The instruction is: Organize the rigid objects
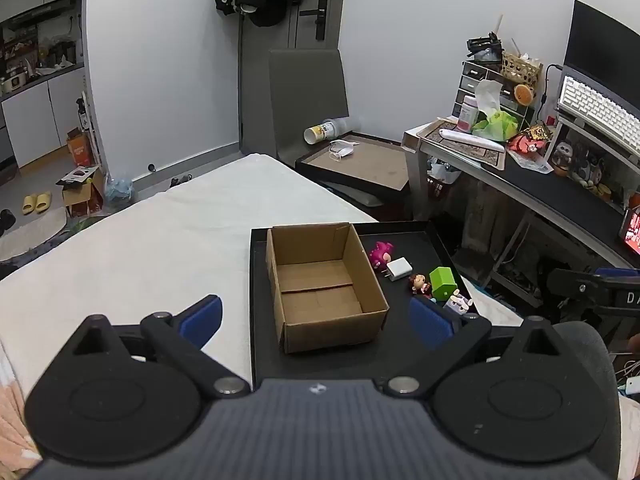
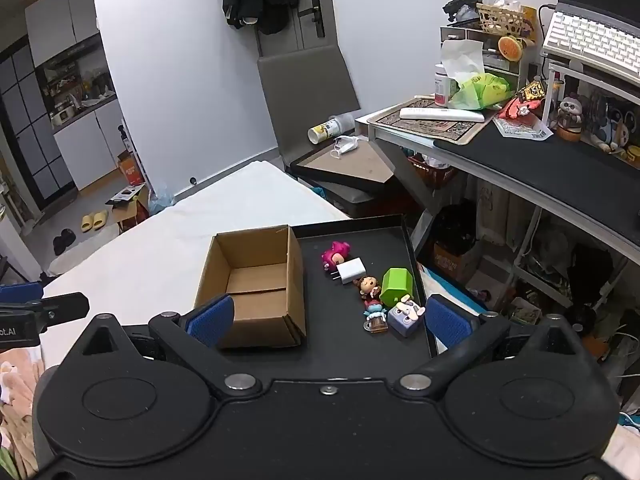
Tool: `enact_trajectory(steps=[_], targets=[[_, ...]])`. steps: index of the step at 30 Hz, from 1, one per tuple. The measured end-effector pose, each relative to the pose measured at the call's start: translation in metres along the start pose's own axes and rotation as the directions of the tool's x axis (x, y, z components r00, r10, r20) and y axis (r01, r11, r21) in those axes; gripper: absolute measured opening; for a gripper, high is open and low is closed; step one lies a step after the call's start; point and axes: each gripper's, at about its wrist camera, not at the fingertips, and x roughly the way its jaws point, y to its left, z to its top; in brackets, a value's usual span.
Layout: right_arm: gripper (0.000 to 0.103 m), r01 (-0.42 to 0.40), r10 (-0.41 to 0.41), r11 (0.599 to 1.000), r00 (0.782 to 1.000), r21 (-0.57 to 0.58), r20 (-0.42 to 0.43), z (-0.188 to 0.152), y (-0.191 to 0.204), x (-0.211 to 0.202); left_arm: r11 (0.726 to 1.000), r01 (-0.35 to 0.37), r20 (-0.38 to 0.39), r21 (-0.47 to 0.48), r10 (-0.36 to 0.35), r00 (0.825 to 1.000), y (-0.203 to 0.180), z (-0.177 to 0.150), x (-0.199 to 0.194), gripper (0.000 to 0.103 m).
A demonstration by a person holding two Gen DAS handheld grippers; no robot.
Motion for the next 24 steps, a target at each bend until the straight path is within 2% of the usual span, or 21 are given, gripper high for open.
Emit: enact_trajectory(steps=[7, 24], targets=[[0.103, 0.003, -0.003, 1.0, 1.0, -0.003, -0.001, -0.0021, -0.0021, -0.0013, 1.0, 0.023, 0.0, -0.007, -0.023, 1.0, -0.0023, -0.0015, -0.0026, 0.099], [0.103, 0.012, -0.012, 1.0, 1.0, -0.014, -0.005, -0.0024, 0.0011, -0.0036, 1.0, 0.025, -0.003, 0.007, -0.025, 1.0, -0.0015, -0.0034, -0.0026, 0.099]])
